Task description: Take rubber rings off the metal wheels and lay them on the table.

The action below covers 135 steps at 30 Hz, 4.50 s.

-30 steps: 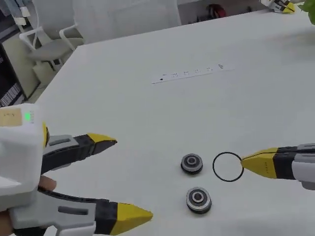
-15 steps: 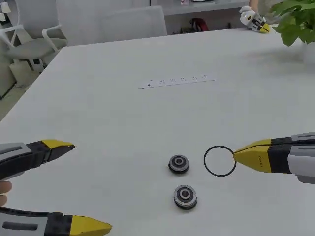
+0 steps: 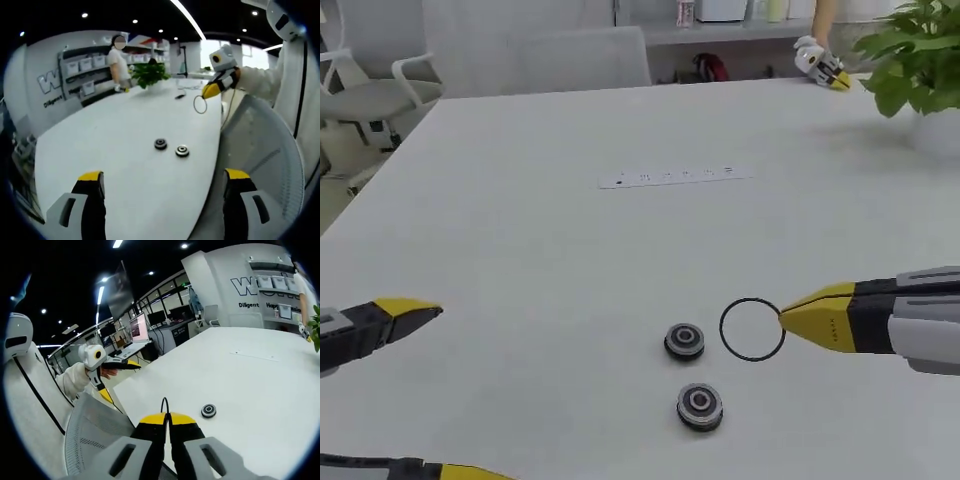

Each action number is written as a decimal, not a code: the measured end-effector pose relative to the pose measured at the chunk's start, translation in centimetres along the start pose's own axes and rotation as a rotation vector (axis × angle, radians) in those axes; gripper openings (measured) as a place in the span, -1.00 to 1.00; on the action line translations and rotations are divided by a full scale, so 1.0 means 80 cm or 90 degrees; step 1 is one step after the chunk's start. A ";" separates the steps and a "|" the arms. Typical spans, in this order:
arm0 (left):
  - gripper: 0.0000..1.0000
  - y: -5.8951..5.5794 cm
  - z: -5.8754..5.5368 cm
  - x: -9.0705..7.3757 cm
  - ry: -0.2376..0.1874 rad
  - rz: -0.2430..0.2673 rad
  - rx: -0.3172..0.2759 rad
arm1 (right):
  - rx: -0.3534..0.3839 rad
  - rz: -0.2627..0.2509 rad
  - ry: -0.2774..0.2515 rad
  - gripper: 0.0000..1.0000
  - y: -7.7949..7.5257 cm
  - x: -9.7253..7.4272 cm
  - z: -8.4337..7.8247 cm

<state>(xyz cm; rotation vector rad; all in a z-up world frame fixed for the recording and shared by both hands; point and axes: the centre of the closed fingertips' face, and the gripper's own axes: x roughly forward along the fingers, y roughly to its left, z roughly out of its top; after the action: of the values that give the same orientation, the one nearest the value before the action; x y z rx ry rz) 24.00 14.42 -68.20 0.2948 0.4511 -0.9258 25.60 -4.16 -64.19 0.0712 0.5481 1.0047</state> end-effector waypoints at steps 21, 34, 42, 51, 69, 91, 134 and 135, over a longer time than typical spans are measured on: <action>1.00 0.012 -0.032 -0.025 -0.019 0.005 -0.036 | -0.028 0.028 0.016 -1.00 0.041 0.063 0.014; 1.00 0.024 -0.045 -0.030 -0.038 0.006 -0.046 | -0.026 0.039 0.069 -1.00 0.042 0.106 -0.010; 1.00 0.037 -0.054 -0.029 -0.044 0.017 -0.061 | -0.027 0.054 0.090 -1.00 0.038 0.132 -0.012; 1.00 0.030 -0.068 -0.023 -0.029 0.004 -0.068 | -0.020 0.071 0.119 -1.00 0.035 0.160 -0.026; 1.00 0.032 -0.071 -0.022 -0.025 0.004 -0.079 | 0.007 0.058 0.171 -1.00 0.011 0.188 -0.079; 0.95 0.030 -0.072 -0.018 -0.018 0.002 -0.084 | 0.048 0.006 0.205 -1.00 -0.020 0.196 -0.118; 0.86 0.018 -0.060 -0.023 -0.020 -0.030 -0.050 | -0.027 -0.045 0.114 -0.38 -0.023 0.110 -0.047; 0.86 0.018 -0.060 -0.023 -0.019 -0.030 -0.048 | -0.030 -0.050 0.109 -0.37 -0.023 0.106 -0.043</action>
<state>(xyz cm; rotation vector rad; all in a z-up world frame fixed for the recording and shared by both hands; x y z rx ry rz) 23.07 18.61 -71.38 0.2014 0.4656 -0.9563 28.96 1.06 -71.11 -0.0786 0.6787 0.9524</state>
